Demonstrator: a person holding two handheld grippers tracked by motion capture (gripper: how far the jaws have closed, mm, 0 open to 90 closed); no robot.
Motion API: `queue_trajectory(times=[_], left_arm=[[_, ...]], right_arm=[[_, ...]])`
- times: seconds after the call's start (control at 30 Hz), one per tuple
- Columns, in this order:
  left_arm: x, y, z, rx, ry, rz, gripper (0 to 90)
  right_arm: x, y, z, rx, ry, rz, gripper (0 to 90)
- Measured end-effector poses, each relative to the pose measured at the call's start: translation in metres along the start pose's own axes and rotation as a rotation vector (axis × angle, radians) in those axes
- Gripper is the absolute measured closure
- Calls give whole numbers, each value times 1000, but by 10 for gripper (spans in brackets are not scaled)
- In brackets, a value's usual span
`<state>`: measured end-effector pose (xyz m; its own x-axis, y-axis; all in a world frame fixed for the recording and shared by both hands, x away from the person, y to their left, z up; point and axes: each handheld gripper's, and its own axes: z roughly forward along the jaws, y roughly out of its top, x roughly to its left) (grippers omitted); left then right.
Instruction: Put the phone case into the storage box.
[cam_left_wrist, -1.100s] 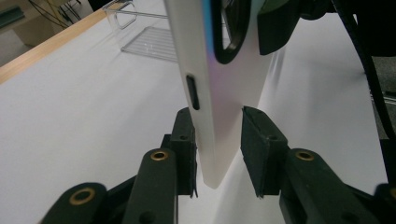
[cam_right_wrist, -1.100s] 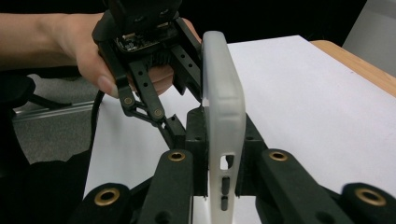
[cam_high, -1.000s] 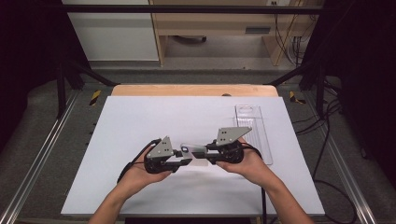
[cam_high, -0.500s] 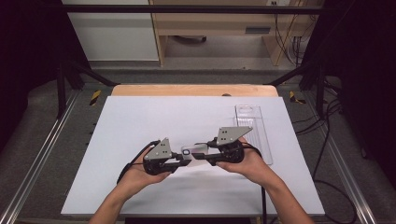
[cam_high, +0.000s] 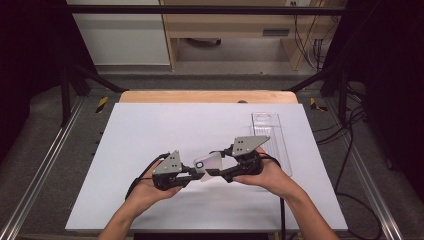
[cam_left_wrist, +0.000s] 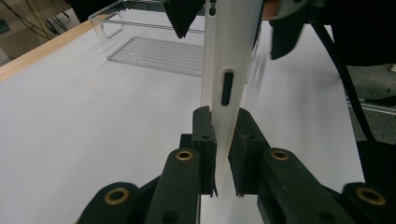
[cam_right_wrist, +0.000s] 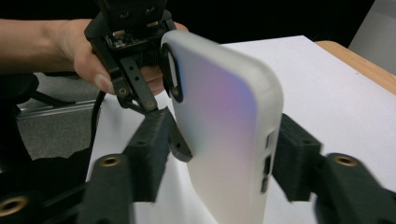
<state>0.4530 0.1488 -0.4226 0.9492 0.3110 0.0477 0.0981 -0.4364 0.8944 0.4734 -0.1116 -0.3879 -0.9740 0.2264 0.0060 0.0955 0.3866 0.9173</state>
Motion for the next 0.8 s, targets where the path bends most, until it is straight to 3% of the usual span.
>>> queue_trajectory(times=[0.1,0.3,0.43,0.6,0.8], left_arm=[[2,-1,-2,-7,22,-15,813],[7,0,-10,-23,89,-59,813],[9,1,-11,-15,139,-96,812],[9,3,-13,-15,215,-151,812],[7,3,-10,-35,293,-220,813]], right_arm=[[0,1,-3,2,-28,23,265],[-3,0,-14,-10,-132,90,102],[-2,1,-19,-45,-216,128,47],[3,0,-21,-104,-353,176,47],[13,1,-17,-145,-450,187,43]])
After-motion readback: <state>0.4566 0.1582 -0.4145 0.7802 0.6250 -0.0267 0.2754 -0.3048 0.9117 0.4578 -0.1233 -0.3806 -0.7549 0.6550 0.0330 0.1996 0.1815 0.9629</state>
